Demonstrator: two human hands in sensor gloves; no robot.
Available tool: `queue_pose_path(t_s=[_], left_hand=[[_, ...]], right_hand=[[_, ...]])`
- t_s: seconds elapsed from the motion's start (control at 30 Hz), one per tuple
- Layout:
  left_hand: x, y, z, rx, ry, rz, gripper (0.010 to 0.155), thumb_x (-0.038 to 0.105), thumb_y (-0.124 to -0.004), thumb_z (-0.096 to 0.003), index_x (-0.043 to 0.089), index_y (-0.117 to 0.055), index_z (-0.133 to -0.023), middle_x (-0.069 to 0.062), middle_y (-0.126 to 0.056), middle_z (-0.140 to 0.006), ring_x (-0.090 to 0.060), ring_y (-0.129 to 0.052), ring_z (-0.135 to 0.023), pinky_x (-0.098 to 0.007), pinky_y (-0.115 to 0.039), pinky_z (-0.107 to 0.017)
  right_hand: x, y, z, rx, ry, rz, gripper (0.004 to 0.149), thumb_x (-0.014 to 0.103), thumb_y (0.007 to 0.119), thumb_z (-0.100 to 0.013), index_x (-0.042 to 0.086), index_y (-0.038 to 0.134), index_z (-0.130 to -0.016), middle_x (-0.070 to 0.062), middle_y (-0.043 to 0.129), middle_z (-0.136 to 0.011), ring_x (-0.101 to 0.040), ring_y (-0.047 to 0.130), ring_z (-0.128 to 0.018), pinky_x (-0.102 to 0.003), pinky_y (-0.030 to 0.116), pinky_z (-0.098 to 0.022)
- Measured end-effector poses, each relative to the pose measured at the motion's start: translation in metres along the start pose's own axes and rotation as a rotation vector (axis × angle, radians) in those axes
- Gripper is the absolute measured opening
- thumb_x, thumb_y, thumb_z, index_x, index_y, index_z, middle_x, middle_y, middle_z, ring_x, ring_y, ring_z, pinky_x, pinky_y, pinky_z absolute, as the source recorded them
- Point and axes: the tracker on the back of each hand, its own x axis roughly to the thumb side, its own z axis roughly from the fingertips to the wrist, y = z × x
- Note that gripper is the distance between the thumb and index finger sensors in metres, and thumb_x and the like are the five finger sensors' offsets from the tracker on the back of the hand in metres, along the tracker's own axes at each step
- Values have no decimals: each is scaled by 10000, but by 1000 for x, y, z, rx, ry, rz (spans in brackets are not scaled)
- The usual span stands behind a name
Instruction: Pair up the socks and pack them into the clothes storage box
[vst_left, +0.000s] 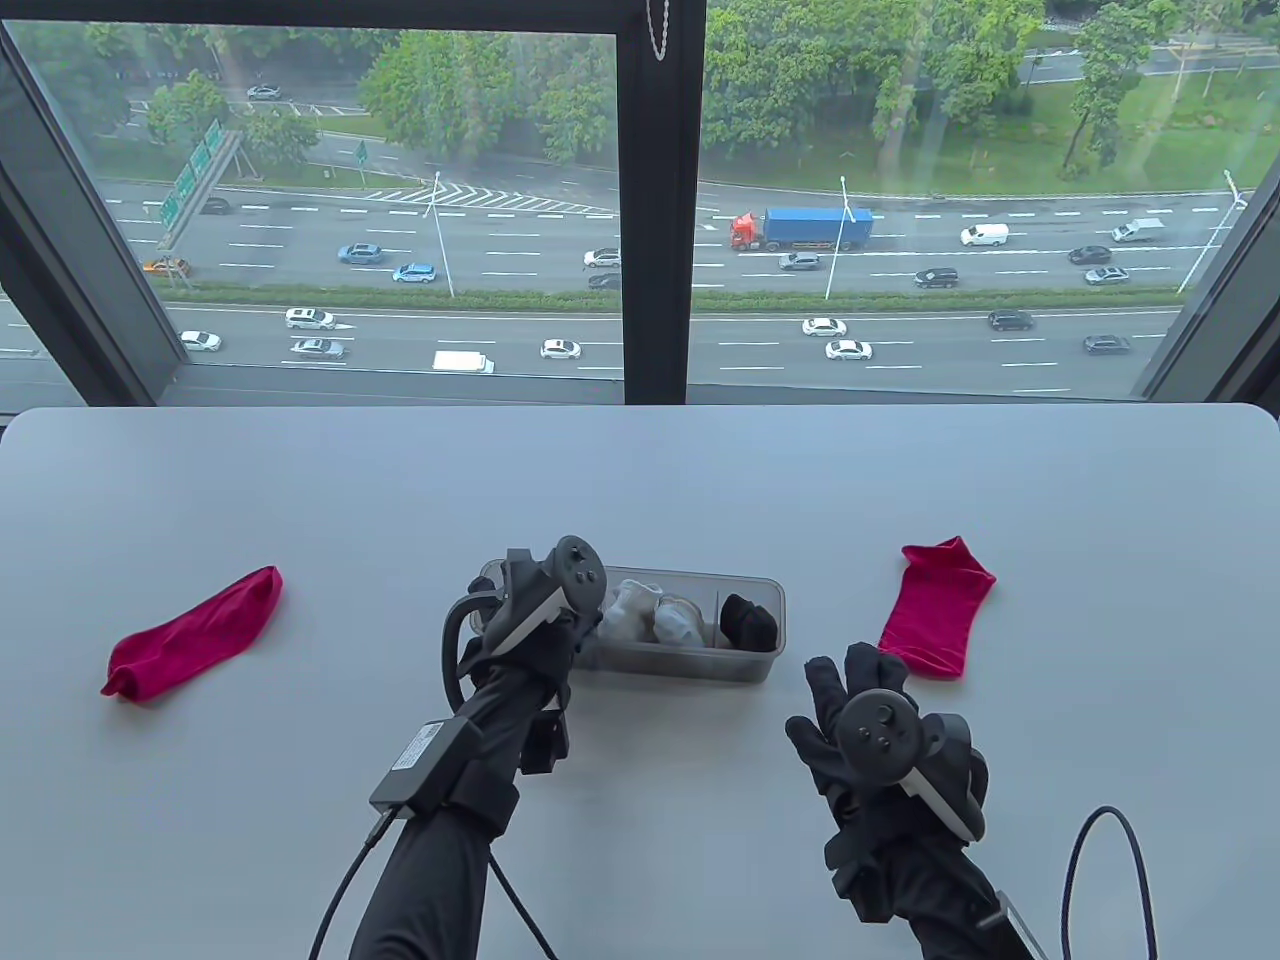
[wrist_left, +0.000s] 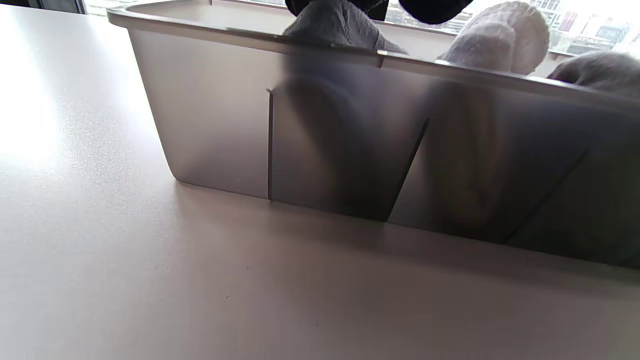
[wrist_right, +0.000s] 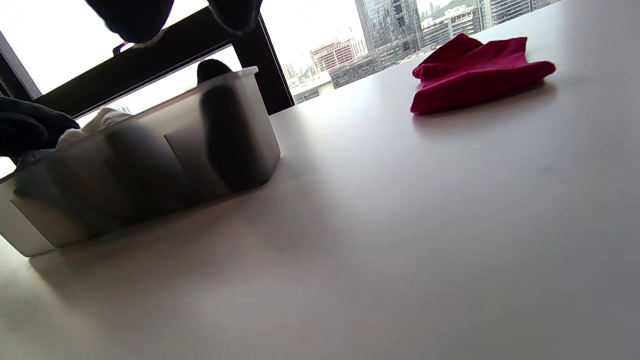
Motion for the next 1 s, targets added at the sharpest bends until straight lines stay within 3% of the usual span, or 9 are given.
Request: queue_pose_path(t_s=[0.13,0.27,0.4,0.57,0.7,0.87,0.93,1.0], left_hand=[[-56,28,4,25,116,87,676,419,-575,-590,241,-319,-1189,-86,-208,-1277,-385,-104,-1172,-676,-170,-812],[-149,48,9,61,317,34,681,390,-584,-597,264,-250,-1176,-66,-142,-1269,-376,-66,-1165,-669,-151,-814],[-244,44,16,14,432,-5,667,347,-608,-596,323,-241,-1152,-38,-129,-1259,-355,-76,-1166,-658,-178,-822],[-330,24,25,-145,627,-129,681,241,-606,-600,338,-186,-1127,-14,-112,-1247,-335,-101,-1168,-637,-220,-834],[-366,11,24,-201,695,-172,684,146,-580,-592,359,-192,-1113,-9,-145,-1247,-333,-175,-1172,-621,-281,-841],[-378,-5,13,-177,687,-138,629,189,-602,-598,396,-301,-1111,-11,-233,-1254,-327,-241,-1184,-632,-316,-839],[-377,-10,11,-127,681,-151,526,248,-611,-592,362,-515,-1097,-15,-357,-1256,-331,-313,-1187,-642,-345,-835],[-373,-8,14,-14,624,-137,405,244,-613,-580,272,-736,-964,-40,-573,-1213,-351,-459,-1168,-646,-422,-823]], right_hand=[[0,0,0,-4,-8,-6,664,506,622,-521,251,394,-1091,-161,177,-1176,-403,139,-1046,-581,339,-776],[-1,0,0,-8,-5,-4,663,506,623,-520,255,394,-1090,-157,174,-1176,-400,135,-1046,-581,340,-776],[-2,3,-4,11,22,-6,663,506,620,-523,264,380,-1091,-150,158,-1176,-395,121,-1047,-579,331,-779],[-2,2,-5,2,30,9,660,506,620,-523,272,376,-1090,-145,152,-1176,-391,113,-1047,-579,327,-780],[-5,3,-7,13,54,-1,658,504,621,-524,278,371,-1089,-142,149,-1175,-389,112,-1049,-578,326,-781],[-12,1,-7,1,71,-16,656,500,623,-523,278,372,-1087,-141,151,-1174,-389,117,-1047,-578,331,-780],[-14,0,-6,-4,73,-45,655,499,623,-523,276,372,-1087,-143,152,-1173,-391,119,-1046,-578,333,-779],[-14,-1,-6,-7,74,-73,654,498,623,-524,275,375,-1086,-144,154,-1173,-392,120,-1046,-579,335,-777]])
